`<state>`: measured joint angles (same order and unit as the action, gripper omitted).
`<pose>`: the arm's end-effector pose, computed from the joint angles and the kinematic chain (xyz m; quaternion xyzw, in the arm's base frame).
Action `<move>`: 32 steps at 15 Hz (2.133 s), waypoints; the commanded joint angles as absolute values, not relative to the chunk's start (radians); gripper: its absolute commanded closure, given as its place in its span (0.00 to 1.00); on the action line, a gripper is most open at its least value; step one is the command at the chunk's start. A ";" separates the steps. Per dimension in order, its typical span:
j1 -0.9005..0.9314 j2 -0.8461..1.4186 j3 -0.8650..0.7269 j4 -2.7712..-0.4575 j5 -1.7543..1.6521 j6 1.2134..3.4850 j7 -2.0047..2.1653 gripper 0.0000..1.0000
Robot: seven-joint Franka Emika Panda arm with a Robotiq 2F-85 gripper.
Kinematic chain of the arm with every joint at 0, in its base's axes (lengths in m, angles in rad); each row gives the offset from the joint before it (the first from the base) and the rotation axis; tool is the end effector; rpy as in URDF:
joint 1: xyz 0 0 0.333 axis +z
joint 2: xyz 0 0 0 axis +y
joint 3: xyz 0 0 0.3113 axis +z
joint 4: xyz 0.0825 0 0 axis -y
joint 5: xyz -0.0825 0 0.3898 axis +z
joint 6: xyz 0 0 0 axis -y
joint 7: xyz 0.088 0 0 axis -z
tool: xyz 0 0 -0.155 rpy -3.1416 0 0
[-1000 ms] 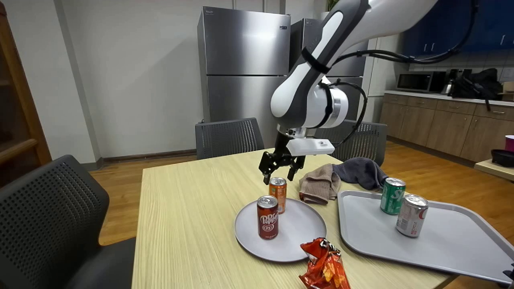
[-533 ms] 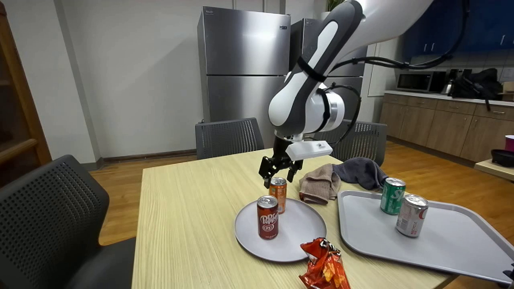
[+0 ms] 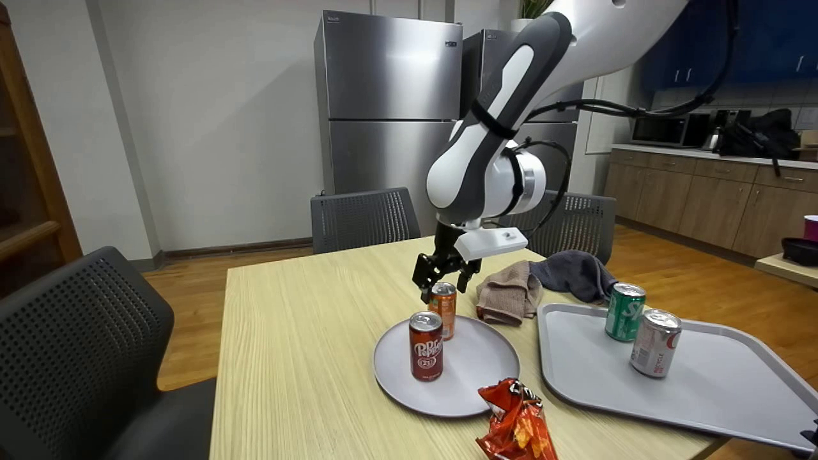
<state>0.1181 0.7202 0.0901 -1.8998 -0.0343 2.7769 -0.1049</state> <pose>0.6306 0.1350 0.0782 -0.9841 -0.1574 -0.0788 0.0254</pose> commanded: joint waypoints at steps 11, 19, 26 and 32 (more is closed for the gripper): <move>0.139 0.740 0.081 -1.854 -0.055 2.732 -0.086 0.00; 0.145 0.744 0.082 -1.856 -0.056 2.745 -0.089 0.44; 0.137 0.726 0.086 -1.872 -0.053 2.739 -0.093 0.62; 0.095 0.621 0.119 -1.960 -0.048 2.747 -0.147 0.62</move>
